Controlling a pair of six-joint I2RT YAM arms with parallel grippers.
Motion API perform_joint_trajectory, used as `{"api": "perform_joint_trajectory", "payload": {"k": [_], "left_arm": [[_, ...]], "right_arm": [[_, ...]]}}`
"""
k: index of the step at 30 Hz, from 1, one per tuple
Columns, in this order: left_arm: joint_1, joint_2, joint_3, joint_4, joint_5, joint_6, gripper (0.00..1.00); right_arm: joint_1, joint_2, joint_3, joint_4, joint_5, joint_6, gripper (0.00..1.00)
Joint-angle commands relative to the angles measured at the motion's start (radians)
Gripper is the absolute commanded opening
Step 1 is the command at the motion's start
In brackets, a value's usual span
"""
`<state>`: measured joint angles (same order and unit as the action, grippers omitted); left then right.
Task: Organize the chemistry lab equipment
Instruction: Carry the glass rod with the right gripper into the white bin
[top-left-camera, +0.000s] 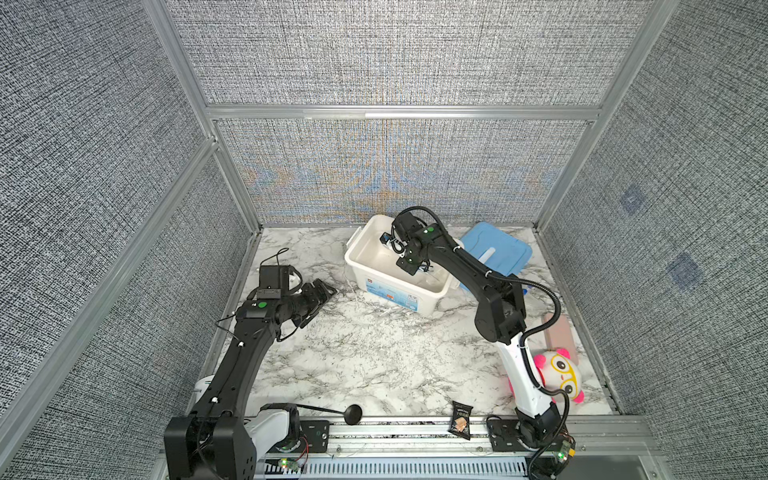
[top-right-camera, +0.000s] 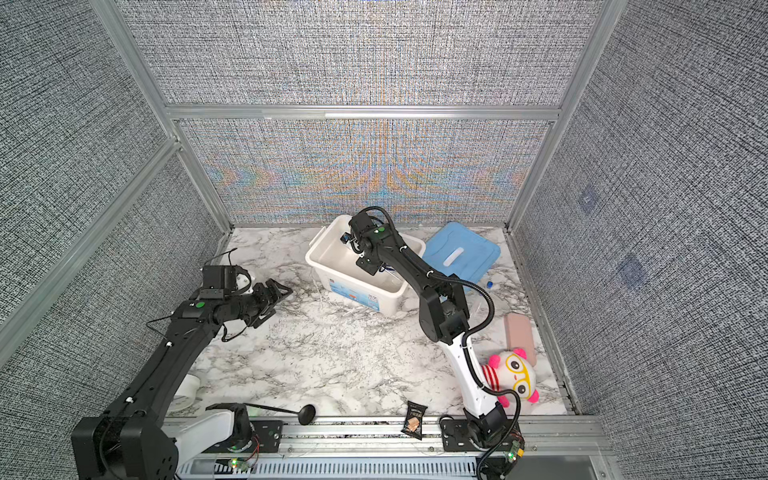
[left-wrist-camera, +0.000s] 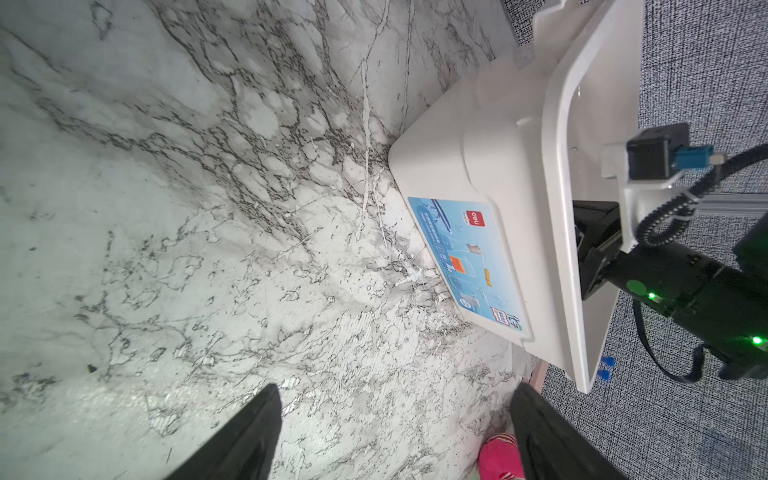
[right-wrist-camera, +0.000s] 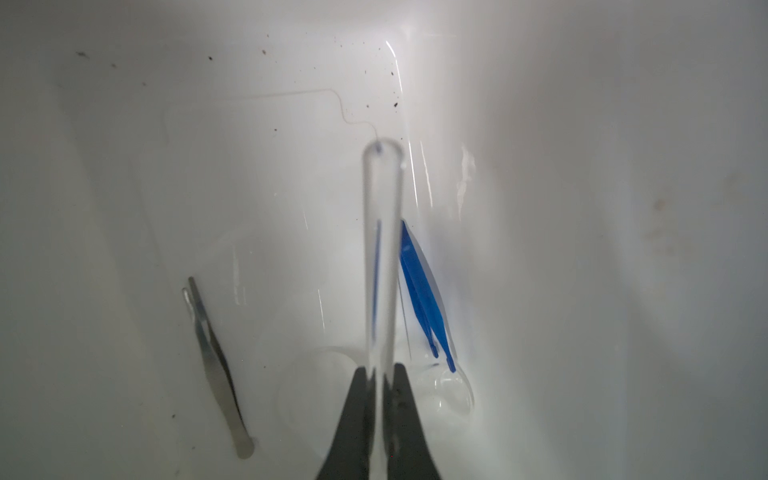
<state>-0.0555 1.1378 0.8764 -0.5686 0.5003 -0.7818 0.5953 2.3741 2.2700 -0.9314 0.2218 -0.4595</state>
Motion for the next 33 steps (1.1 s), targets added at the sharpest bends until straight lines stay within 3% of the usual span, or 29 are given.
{"api": "perform_joint_trajectory", "payload": {"k": [1,9,33], "left_arm": [[0.004,0.007,0.006,0.018,0.012,0.017,0.87],[0.006,0.015,0.003,0.003,0.006,0.005,0.87],[0.01,-0.032,-0.045,0.007,-0.006,0.01,0.87]], "right_arm": [[-0.001,0.025,0.007,0.029,0.035,-0.031,0.0],[-0.015,0.073,0.003,0.077,0.045,-0.033,0.0],[-0.011,0.053,0.014,0.045,0.018,-0.021,0.19]]}}
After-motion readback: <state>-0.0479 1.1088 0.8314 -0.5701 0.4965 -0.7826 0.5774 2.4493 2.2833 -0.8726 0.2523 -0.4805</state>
